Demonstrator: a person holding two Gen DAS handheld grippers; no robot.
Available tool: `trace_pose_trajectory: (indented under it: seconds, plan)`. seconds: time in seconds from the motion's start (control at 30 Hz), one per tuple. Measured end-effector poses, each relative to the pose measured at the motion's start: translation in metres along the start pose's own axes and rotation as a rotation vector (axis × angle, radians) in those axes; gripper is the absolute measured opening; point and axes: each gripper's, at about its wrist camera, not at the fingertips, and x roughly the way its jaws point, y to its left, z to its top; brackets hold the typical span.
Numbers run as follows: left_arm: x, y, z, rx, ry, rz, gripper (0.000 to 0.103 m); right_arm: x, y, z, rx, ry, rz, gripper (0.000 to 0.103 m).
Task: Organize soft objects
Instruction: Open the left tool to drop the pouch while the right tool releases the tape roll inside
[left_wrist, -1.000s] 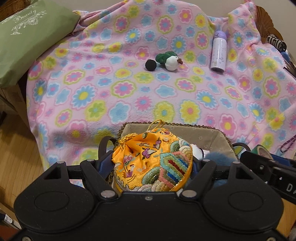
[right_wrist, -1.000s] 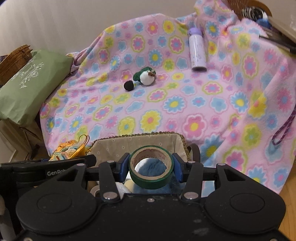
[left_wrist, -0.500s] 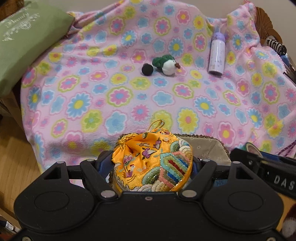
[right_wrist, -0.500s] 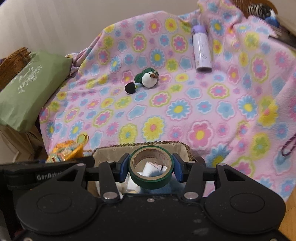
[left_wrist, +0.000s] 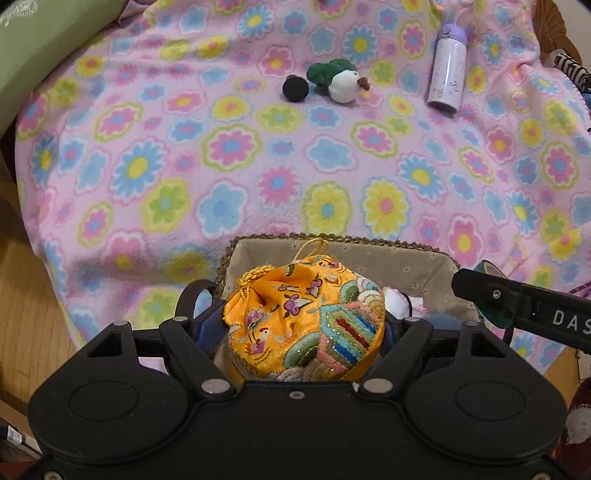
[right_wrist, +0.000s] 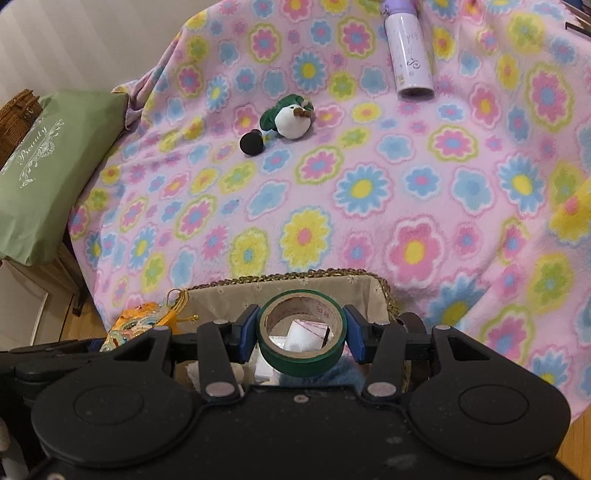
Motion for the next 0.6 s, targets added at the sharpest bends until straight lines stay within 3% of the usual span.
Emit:
trace_pose_trajectory:
  seconds: [0.4,0.47,0.6]
  plan:
    - [0.0021,-0.0003,-0.0008,0.010,0.014,0.007,0.076,0.0004,0.0033,-0.0017,-0.009,0.003,0.002,0.049]
    - [0.0017,0.0001,-0.0020,0.012,0.007,0.002,0.076,-0.0001,0.0028,-0.0014,-0.011,0.004,0.006,0.055]
    - [-0.0015,-0.0007,-0.0027,0.022,-0.011,-0.008,0.079,-0.0028,0.0023,-0.0016,-0.013,-0.005,-0.003,0.056]
